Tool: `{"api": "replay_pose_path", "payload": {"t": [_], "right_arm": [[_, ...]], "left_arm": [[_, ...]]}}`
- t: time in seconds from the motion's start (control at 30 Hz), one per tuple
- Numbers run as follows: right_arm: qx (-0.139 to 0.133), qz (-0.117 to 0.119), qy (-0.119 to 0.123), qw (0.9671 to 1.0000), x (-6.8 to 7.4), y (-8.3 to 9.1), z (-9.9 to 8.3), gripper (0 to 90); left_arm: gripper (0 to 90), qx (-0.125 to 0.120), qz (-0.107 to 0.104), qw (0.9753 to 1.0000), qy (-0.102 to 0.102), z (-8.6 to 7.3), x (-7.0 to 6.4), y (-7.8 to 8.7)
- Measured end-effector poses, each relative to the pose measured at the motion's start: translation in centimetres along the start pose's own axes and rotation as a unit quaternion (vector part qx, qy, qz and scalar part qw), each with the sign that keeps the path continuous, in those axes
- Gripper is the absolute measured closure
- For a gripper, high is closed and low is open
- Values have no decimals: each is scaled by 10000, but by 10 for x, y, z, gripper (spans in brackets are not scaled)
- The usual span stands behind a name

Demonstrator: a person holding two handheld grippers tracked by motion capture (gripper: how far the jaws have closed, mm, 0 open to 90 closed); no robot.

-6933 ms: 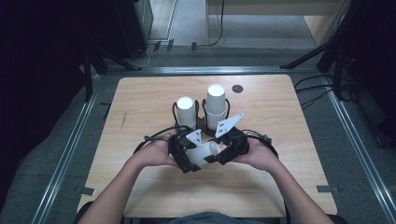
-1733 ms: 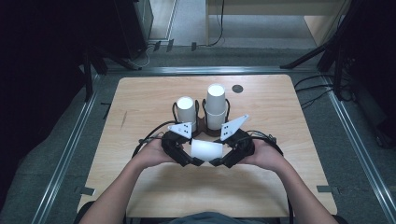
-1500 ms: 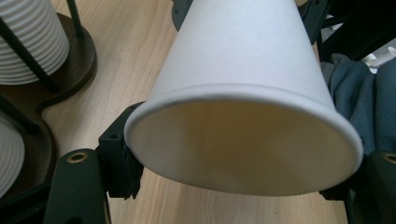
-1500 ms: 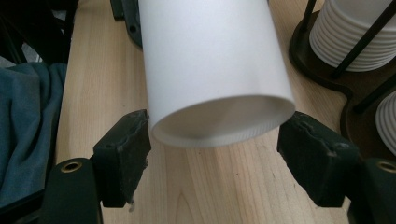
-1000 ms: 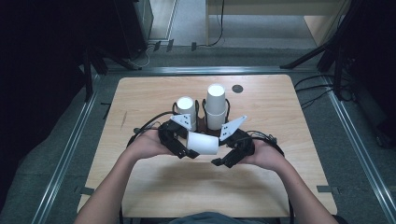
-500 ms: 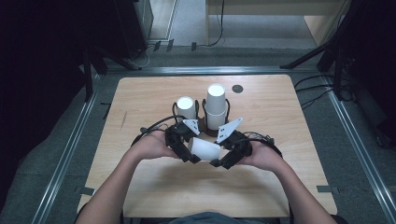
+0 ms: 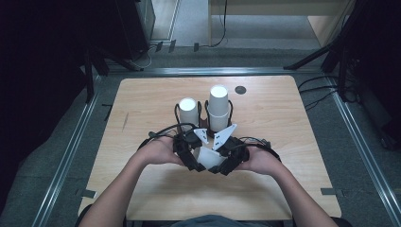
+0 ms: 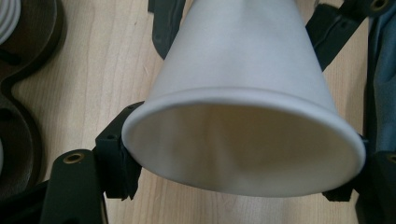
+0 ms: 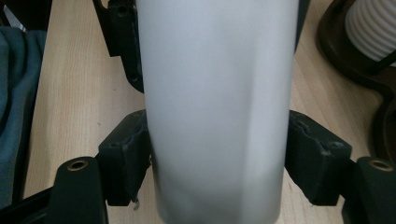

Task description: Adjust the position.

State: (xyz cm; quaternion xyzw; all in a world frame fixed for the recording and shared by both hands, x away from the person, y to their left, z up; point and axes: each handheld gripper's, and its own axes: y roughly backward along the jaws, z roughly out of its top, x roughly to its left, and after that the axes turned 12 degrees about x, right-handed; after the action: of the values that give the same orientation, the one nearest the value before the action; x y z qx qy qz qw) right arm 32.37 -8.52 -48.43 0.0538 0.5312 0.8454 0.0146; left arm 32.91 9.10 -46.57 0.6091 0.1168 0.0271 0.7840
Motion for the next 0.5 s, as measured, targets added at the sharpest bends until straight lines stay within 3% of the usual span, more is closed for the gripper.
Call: {"api": "replay_pose_path", "payload": {"t": [0.13,0.27,0.33,0.5], "right_arm": [[27,12,68,10000,1,-1,1,334],[-27,10,94,10000,0,0,1,330],[-46,-21,77,10000,0,2,0,329],[-119,-49,24,9999,-1,6,-3,328]], "left_arm": [[240,33,-7,10000,-25,0,0,-1],[203,-165,14,9999,23,-2,1,-1],[139,-170,80,9998,54,-3,1,-2],[126,-429,132,9990,59,-8,3,0]]}}
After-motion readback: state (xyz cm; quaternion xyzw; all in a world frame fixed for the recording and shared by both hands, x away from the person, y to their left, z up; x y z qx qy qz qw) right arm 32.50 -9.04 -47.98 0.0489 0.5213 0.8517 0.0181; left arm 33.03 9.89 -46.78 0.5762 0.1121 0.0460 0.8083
